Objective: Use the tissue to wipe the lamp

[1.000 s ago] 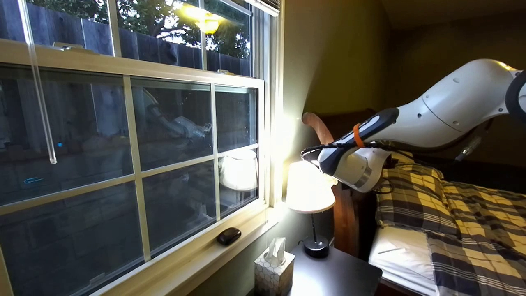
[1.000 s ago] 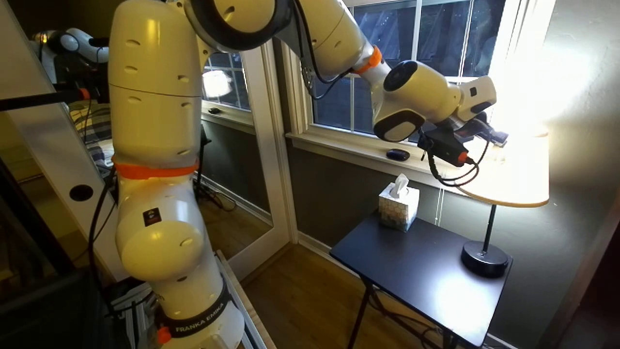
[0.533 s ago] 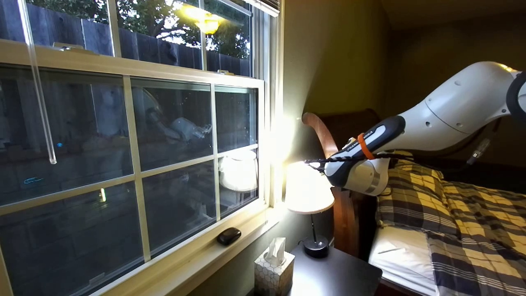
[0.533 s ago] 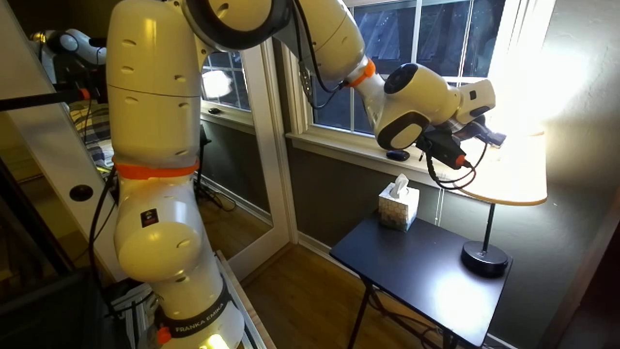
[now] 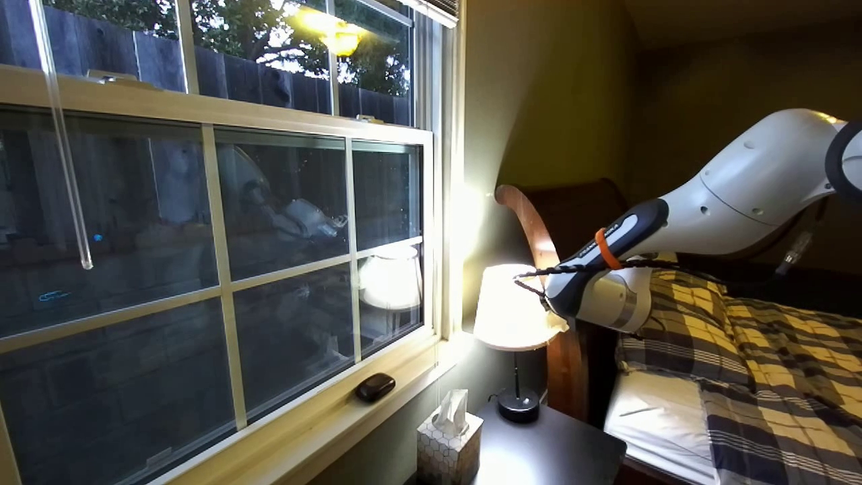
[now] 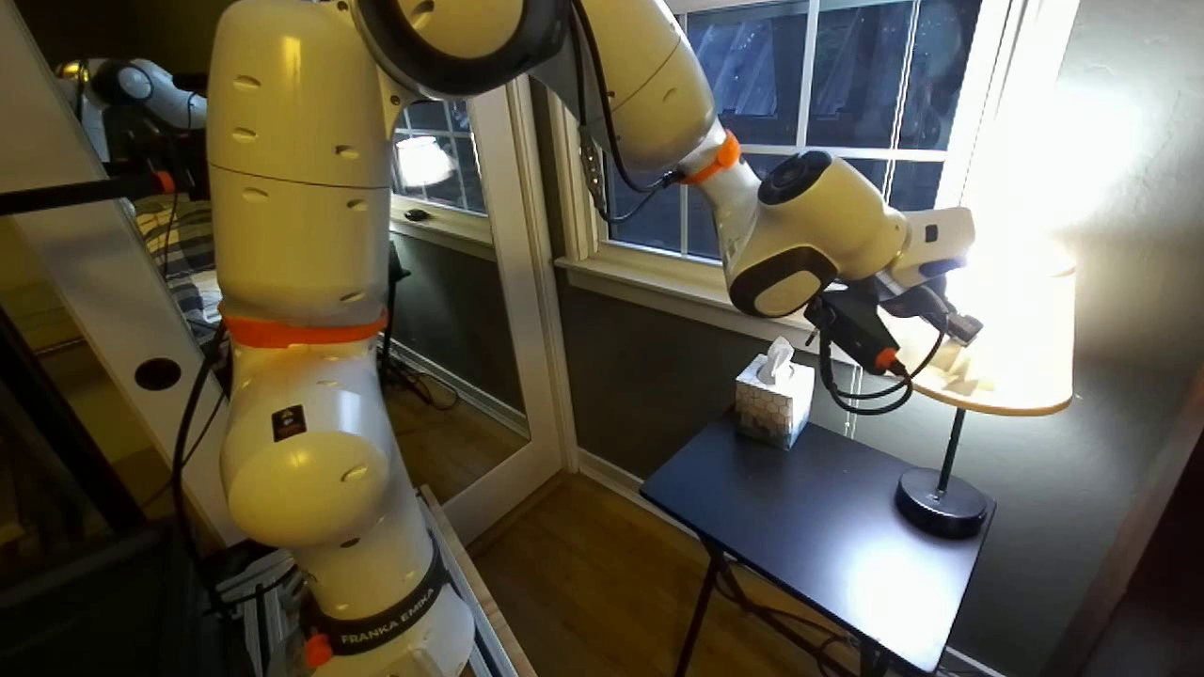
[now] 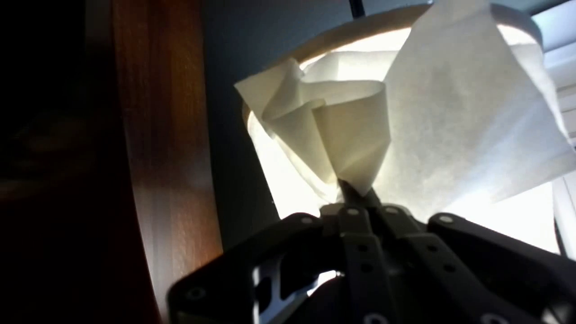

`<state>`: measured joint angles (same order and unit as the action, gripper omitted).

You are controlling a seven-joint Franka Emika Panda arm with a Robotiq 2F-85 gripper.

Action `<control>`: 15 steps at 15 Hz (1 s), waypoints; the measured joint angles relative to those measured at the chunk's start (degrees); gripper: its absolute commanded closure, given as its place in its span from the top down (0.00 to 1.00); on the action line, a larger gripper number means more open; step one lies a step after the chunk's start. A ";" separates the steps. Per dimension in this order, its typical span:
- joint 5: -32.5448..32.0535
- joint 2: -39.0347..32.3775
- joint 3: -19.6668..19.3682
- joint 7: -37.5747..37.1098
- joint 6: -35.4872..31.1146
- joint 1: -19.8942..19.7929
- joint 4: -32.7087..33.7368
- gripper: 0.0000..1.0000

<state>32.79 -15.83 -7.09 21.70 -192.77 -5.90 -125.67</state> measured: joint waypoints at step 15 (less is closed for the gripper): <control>-15.96 -1.52 -5.93 -13.44 15.63 1.88 -2.28 0.00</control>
<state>16.83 -17.35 -13.01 8.26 -177.15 -4.02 -127.95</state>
